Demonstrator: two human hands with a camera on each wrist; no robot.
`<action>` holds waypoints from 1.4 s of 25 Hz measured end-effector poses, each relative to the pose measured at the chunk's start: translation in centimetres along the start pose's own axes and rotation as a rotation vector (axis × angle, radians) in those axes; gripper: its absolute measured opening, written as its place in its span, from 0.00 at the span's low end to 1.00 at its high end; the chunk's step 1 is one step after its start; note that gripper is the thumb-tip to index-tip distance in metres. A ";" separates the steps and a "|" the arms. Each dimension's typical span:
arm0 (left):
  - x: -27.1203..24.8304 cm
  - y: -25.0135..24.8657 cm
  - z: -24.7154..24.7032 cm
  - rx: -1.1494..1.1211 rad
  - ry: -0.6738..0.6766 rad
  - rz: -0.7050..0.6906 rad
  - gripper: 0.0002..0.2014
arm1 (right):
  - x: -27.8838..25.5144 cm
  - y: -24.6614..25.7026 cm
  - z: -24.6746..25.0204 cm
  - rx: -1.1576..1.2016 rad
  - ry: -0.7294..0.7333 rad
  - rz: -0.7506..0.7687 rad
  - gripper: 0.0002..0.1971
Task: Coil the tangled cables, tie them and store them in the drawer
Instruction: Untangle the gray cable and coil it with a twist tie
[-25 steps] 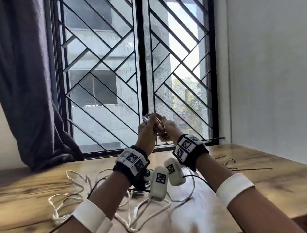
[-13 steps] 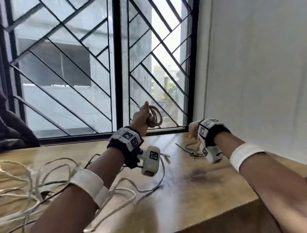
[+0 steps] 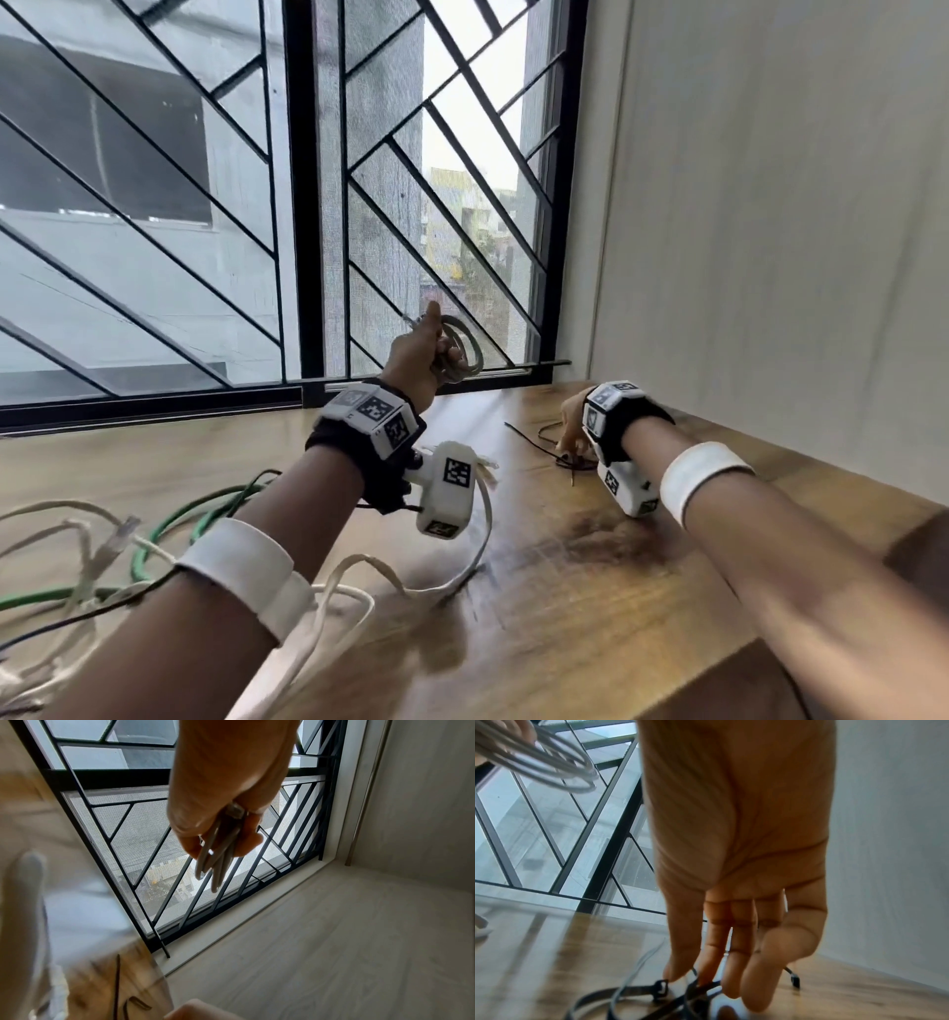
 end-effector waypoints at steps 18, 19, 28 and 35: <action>-9.0 -9.8 7.0 0.047 -0.109 -0.248 0.15 | -17.5 13.5 13.8 1.871 -0.322 0.725 0.08; -10.3 -10.7 7.5 0.053 -0.114 -0.278 0.15 | -18.2 15.8 14.2 1.963 -0.264 0.780 0.10; -16.5 -17.7 16.8 0.067 -0.197 -0.417 0.22 | -24.6 35.3 15.2 1.258 -0.264 1.166 0.17; -16.3 -18.9 21.2 -0.027 -0.350 -0.481 0.19 | -20.3 36.1 12.0 0.932 -0.263 0.632 0.17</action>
Point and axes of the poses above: each hand's wrist, its own x-axis towards the middle knuckle, its own z-axis out of the back of the hand, y = z × x, the point moved 7 cm from there along x, towards the middle knuckle, and after that the axes turned 6 degrees about y, right-handed, at the moved point
